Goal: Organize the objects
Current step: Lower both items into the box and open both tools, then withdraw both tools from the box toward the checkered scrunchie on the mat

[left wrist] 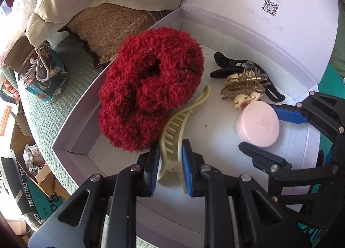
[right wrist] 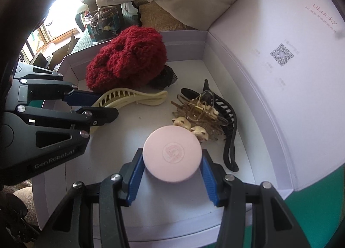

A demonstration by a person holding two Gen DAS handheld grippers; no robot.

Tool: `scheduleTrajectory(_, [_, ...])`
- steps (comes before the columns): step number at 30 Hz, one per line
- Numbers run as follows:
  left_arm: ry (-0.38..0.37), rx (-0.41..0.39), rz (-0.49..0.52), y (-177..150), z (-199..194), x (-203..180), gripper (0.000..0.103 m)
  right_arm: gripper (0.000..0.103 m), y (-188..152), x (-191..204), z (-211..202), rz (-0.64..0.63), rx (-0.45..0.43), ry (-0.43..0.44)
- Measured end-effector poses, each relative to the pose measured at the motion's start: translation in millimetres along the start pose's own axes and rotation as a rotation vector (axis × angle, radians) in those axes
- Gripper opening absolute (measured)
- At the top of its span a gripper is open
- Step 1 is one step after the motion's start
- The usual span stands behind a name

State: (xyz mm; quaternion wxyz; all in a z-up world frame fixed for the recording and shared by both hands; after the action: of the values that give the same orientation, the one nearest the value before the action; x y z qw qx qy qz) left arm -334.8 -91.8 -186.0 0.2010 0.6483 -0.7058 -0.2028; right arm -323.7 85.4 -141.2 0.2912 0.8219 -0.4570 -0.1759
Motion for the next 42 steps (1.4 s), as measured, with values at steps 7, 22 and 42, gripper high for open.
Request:
scheduleTrajectory(7, [0.005, 0.007, 0.004, 0.4, 0.6, 2.8, 0.019, 0.051, 1.3, -2.0, 5.3, 0.021, 0.006, 0.002])
scheduleTrajectory(22, [0.011, -0.018, 0.031, -5.1, -14.5, -1.9, 0.048, 0.055, 4.2, 0.3, 7.5, -0.011, 0.017, -0.023])
scheduleTrajectory(42, [0.029, -0.121, -0.04, 17.5, -78.3, 11.5, 0.048, 0.058, 23.2, -7.1, -39.4, -0.002, -0.082, -0.06])
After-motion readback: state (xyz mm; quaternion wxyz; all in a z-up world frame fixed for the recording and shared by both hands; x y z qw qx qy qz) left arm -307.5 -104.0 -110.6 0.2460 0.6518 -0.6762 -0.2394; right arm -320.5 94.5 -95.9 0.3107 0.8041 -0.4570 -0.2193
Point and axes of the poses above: each gripper's, at about its wrist camera, not at the fingertips, and z roughly the way its jaws point, x to its left, y to its top, the point moved 7 cm from there along z, roughly the way its jaws point, and after that the axes turned 12 degrees about -x, right-handed, at the moved point
